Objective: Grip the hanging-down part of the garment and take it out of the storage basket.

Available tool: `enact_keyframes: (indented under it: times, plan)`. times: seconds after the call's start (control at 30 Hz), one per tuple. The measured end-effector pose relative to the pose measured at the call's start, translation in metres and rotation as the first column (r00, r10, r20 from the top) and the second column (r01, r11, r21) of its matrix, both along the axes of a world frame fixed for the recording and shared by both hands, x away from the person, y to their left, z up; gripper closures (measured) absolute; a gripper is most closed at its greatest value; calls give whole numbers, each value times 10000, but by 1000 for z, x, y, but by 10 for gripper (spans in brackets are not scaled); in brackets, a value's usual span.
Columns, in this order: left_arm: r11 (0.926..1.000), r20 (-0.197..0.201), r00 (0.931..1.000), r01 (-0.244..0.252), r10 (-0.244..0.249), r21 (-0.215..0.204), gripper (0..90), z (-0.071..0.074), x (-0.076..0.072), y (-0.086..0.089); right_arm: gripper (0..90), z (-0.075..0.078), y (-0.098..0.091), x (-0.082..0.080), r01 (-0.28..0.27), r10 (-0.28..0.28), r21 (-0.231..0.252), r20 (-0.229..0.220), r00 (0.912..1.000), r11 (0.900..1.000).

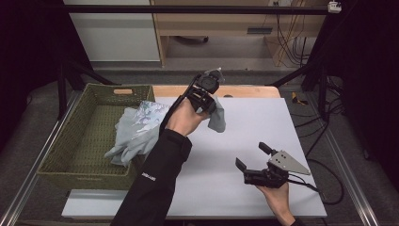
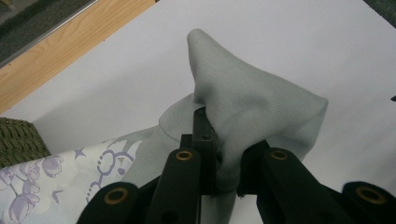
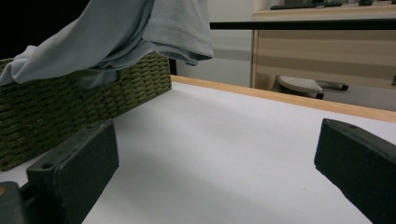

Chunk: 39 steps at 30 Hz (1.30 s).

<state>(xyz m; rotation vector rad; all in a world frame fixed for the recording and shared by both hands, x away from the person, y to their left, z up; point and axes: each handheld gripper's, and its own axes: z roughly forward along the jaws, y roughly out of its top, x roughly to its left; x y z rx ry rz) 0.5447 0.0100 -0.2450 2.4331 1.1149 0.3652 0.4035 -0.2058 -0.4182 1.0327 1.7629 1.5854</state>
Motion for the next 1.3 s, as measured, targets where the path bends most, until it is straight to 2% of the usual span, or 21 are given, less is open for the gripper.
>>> enact_keyframes:
  times: [0.07,0.17,0.3,0.33,0.37,0.43,0.53,0.57,0.6,0.67,0.7,0.73,0.77,0.8,0.83,0.97,1.0,1.07,1.2,1.23,1.3]
  plan:
    - [10000,31,10000,-11,11,21,807,0,0,-1,4,0,-1,0,0,2,-168,76,10000,9999]
    - [10000,23,10000,-18,18,8,807,0,0,0,4,0,-2,1,-86,86,-33,167,9998,10000]
    - [10000,-19,10000,-17,17,7,807,0,0,0,4,1,-3,2,-75,77,-108,212,9997,9999]
    - [10000,-11,10000,-8,8,5,807,-1,-1,-1,4,3,-3,1,-156,156,43,63,9999,9999]
    - [10000,-4,10000,5,-5,-8,806,-1,-1,-1,4,2,-3,2,-183,182,50,165,9997,9998]
    - [10000,-2,10000,40,-40,-7,807,0,-2,0,4,4,-3,2,-175,176,-27,96,9998,9998]
    - [10000,-6,10000,28,-28,-13,807,1,-2,1,4,6,-2,2,-260,264,-173,231,9994,9995]
    - [10000,6,10000,30,-30,-5,807,1,-2,1,4,8,0,1,-312,313,-58,185,9993,9995]
    - [10000,20,10000,43,-43,14,807,1,-2,1,4,9,0,2,-317,323,-196,307,9990,9993]
    - [10000,36,10000,49,-49,20,806,1,-3,0,4,11,2,3,-360,364,-133,316,9988,9993]
    - [10000,36,10000,57,-57,10,807,2,-3,1,4,12,1,4,-435,449,-281,536,9975,9987]
    - [10000,2,10000,92,-92,36,807,3,-3,1,4,14,4,4,-415,416,-31,362,9985,9991]
    - [10000,21,10000,71,-71,25,807,3,-4,2,4,15,4,5,-462,466,-104,498,9977,9989]
    - [10000,39,10000,58,-58,2,807,4,-3,2,4,17,7,5,-452,451,35,348,9984,9990]
    - [10000,62,10000,51,-51,1,806,6,-4,3,4,18,8,7,-530,530,-22,504,9973,9986]
    - [10000,56,10000,60,-59,-45,807,8,-4,5,4,23,18,11,-630,617,212,539,9966,9978]
    - [10000,68,10000,66,-65,-49,807,8,-4,5,4,24,20,13,-711,702,122,658,9954,9974]
    - [10000,81,9999,86,-85,-47,807,8,-5,5,4,26,27,14,-780,766,287,467,9960,9965]
    - [10000,79,10000,54,-53,-64,807,8,-5,5,4,26,38,18,-907,903,50,526,9945,9959]
    - [10000,75,10000,57,-57,-67,807,8,-5,6,4,27,42,18,-975,965,195,448,9943,9950]
    - [10000,85,10000,49,-48,-55,807,8,-5,6,4,27,48,20,-1034,1028,103,483,9935,9946]
